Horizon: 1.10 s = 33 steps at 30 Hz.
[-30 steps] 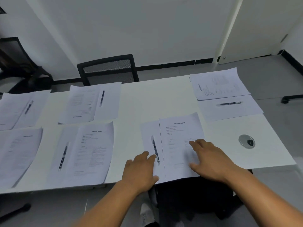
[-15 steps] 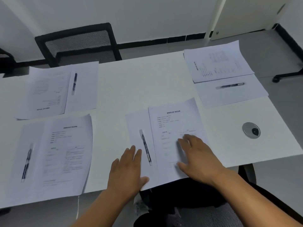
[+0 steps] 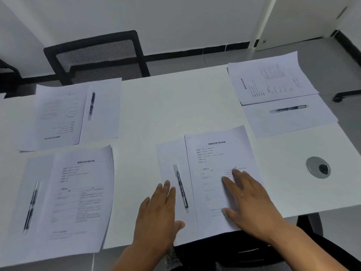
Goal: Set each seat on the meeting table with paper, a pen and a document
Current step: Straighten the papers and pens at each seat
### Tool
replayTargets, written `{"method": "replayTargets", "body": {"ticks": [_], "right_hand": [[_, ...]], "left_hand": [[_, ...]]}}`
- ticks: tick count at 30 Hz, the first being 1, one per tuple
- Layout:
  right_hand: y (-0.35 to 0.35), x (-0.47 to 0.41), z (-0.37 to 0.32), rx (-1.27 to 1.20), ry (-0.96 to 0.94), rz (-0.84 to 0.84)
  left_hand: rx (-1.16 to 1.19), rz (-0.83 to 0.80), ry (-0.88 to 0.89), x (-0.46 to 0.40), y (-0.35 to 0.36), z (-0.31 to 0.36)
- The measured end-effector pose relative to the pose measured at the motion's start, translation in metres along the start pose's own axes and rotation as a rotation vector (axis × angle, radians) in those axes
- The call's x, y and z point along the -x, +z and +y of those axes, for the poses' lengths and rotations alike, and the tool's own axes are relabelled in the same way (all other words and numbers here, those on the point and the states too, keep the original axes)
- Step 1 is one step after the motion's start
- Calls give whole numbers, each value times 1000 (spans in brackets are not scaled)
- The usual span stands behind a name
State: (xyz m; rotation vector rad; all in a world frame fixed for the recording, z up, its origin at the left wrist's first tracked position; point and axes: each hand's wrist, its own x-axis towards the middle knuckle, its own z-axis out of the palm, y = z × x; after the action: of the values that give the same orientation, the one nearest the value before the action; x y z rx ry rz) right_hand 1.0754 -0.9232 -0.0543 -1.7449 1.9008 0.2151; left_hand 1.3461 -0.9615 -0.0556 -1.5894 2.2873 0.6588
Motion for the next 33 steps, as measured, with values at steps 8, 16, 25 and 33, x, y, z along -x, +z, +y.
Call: {"method": "replayTargets", "body": {"ticks": [8, 16, 25, 33], "right_hand": [[4, 1, 4, 13, -10, 7], [5, -3, 8, 2, 8, 22], [3, -8, 6, -1, 15, 21], [4, -7, 5, -5, 13, 23]], "left_hand": [[-30, -16, 18, -7, -4, -11], [-14, -12, 16, -8, -4, -20], [-14, -15, 10, -10, -6, -26], [-6, -6, 15, -10, -6, -26]]}}
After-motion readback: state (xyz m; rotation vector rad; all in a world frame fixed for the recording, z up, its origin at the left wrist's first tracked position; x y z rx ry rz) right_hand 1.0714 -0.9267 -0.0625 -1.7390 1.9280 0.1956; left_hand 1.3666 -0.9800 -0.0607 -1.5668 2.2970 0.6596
